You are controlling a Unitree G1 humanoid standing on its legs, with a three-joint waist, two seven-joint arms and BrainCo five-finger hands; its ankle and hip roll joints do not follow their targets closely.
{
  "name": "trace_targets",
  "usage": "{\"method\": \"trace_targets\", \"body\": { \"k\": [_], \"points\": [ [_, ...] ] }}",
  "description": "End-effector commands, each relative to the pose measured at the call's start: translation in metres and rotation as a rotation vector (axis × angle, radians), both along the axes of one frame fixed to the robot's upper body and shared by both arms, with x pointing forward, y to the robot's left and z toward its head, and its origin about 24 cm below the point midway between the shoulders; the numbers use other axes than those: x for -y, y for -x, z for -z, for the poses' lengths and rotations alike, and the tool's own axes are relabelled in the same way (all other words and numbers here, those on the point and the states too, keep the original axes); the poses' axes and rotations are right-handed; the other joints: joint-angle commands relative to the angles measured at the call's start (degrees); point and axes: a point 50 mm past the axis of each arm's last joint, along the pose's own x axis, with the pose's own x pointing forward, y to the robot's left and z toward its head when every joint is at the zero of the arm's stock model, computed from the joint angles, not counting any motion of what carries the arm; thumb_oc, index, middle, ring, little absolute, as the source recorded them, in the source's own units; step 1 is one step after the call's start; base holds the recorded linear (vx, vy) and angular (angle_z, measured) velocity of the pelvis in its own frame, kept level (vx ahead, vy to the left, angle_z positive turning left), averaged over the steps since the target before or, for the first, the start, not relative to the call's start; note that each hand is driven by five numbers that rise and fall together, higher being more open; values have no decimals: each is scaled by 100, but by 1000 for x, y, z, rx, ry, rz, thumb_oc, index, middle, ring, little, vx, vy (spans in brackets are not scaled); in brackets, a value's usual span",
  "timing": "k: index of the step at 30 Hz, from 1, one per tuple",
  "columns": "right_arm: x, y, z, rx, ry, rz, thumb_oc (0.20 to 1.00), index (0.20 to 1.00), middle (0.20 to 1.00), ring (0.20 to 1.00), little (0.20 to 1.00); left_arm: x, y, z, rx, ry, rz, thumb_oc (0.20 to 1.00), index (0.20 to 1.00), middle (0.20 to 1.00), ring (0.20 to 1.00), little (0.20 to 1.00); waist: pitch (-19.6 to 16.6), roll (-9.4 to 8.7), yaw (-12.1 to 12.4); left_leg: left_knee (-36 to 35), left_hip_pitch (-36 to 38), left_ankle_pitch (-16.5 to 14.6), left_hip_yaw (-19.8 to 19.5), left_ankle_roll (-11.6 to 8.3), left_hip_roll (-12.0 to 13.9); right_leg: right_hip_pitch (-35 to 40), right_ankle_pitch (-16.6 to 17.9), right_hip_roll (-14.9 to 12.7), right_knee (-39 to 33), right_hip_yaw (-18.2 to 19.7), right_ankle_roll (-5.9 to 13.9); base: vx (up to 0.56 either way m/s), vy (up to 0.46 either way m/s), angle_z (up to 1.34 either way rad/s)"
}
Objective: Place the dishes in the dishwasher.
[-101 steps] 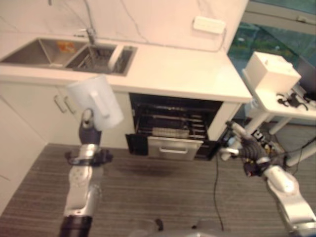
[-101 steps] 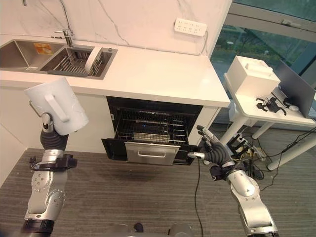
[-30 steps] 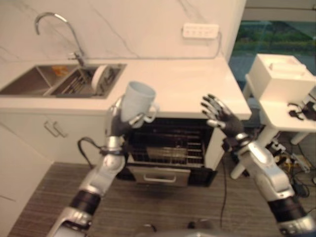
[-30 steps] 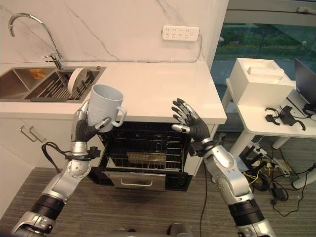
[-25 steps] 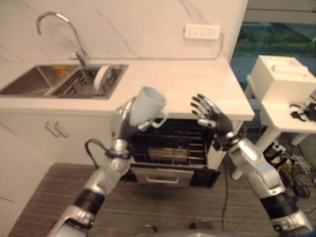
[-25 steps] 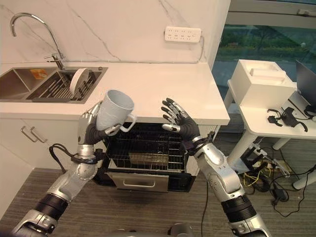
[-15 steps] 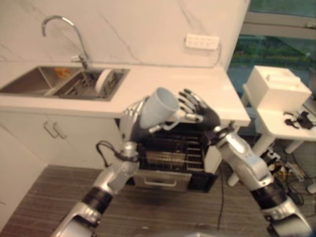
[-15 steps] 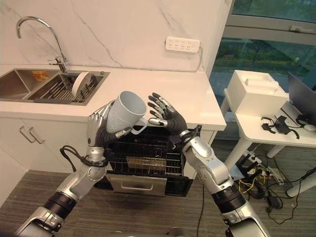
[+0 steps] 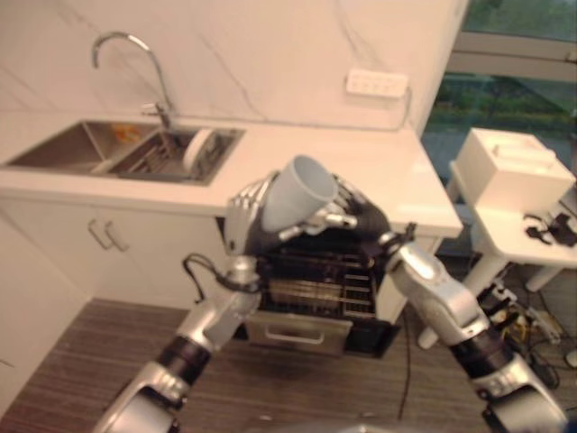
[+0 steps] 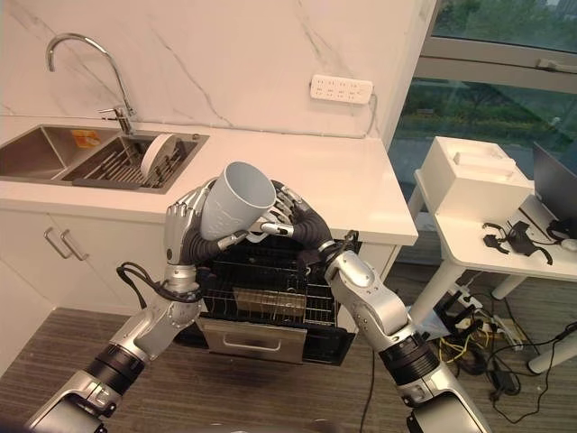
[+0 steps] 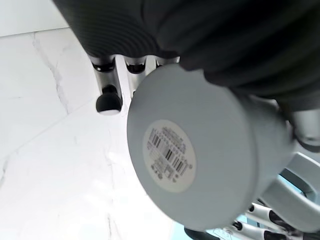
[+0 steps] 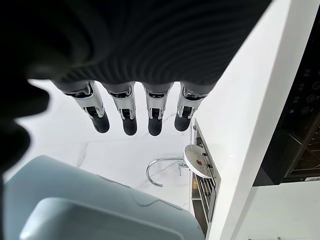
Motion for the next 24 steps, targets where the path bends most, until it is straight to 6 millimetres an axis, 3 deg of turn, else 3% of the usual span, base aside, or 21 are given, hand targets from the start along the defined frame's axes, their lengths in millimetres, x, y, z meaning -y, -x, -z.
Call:
{"method": "trace_targets", "body": {
  "k": [1,15,24],
  "points": [
    [-18,-8,-38,155,-28,-16,1000,1000,1000,1000,1000,14,-9,-19,87,-31,53,200,200,200,200,200,-3,-50,26,299,-1,-568,-257,79,84,465,94,-168,-518,122,318,0,0,0],
    [-34,1,-55,224,4,-58,1000,1000,1000,1000,1000,19,-7,-14,70,-63,69,200,200,200,200,200,-5,-33,46,299,-38,-578,-278,86,51,435,88,-147,-518,119,316,-9,0,0],
    [-37,4,-56,210,2,-84,1000,1000,1000,1000,1000,23,-7,-26,66,-84,105,200,200,200,200,200,-19,-14,66,299,-70,-578,-313,78,41,418,86,-161,-518,71,334,-32,4,2]
  ]
}}
